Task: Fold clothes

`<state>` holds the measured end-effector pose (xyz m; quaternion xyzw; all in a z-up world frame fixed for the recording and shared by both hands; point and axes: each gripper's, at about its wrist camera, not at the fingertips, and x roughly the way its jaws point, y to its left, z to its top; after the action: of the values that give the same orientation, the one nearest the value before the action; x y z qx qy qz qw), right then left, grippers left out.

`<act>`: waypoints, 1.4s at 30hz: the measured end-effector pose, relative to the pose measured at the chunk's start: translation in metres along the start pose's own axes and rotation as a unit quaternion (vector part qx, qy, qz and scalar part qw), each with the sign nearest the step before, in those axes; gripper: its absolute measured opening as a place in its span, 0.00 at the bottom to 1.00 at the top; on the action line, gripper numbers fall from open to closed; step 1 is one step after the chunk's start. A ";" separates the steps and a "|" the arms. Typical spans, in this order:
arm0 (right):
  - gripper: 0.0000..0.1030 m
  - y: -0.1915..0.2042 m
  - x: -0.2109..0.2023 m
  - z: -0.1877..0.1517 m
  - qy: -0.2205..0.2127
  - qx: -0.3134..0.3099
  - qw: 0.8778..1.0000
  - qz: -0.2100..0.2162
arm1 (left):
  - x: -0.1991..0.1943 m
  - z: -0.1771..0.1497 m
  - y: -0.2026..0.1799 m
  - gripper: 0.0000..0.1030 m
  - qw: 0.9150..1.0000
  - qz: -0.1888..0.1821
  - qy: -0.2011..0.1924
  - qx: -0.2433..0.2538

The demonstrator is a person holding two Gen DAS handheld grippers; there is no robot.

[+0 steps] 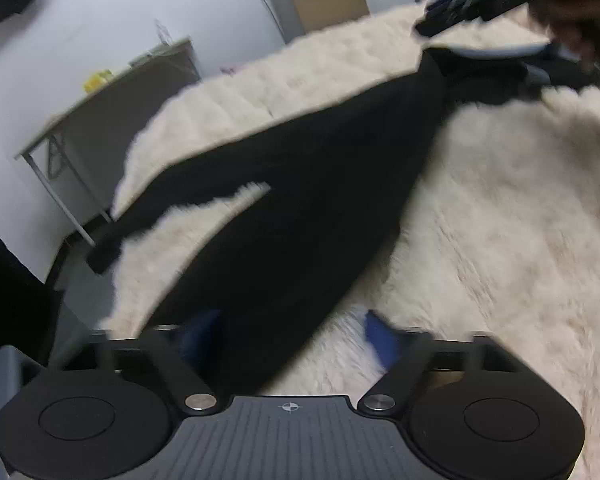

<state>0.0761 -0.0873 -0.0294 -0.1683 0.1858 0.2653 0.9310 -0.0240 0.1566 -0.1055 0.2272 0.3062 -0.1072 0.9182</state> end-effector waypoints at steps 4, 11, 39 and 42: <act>0.67 0.018 -0.014 -0.009 -0.018 -0.093 0.995 -0.002 | -0.003 0.041 0.024 0.03 0.998 0.022 -0.015 0.059; 0.68 -0.028 -0.011 -0.021 -0.027 0.018 0.999 -0.022 | 0.075 0.129 0.120 0.13 0.987 0.057 0.046 0.145; 0.68 -0.094 -0.009 -0.045 -0.068 0.195 0.978 -0.011 | 0.100 0.014 0.213 0.03 0.890 0.024 0.011 -0.456; 0.68 -0.097 -0.011 -0.045 -0.069 0.191 0.978 -0.043 | 0.057 0.055 0.213 0.03 0.928 0.061 -0.038 -0.365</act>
<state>0.1102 -0.1887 -0.0426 0.0231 0.1609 0.1957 0.9671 0.1211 0.3129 -0.0262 -0.1095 0.2751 0.0592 0.9533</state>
